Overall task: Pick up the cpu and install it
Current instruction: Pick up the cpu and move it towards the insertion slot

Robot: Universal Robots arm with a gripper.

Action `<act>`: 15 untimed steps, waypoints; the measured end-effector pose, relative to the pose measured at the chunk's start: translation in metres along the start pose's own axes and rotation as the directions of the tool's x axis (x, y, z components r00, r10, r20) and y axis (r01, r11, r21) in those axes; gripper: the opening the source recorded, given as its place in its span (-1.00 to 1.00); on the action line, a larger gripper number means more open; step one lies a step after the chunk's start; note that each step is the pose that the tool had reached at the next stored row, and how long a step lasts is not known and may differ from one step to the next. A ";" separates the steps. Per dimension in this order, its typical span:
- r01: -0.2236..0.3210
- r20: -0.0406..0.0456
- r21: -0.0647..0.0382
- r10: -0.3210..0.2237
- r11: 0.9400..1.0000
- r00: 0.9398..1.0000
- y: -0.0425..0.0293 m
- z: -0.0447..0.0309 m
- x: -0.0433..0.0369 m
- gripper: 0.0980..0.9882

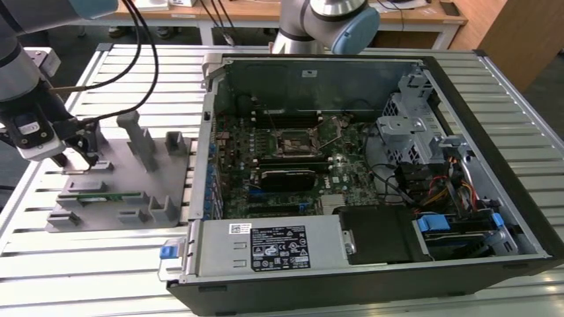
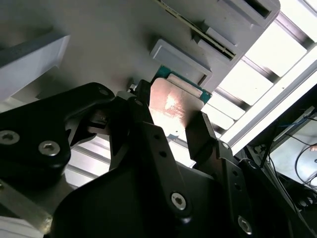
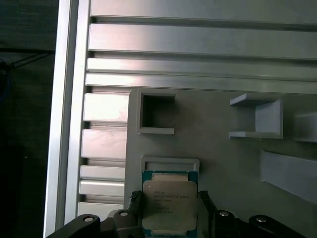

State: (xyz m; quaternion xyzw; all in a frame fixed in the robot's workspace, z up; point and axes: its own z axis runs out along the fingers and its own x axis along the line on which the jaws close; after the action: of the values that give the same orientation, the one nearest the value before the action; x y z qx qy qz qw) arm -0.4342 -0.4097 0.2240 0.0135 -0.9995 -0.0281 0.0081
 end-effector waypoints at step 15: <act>0.000 0.000 -0.008 0.000 1.000 1.000 0.0008 -0.0148 0.0003 -0.03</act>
State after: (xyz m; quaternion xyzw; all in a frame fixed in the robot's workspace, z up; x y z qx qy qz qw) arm -0.4343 -0.4097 0.2389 0.0135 -0.9994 -0.0320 0.0080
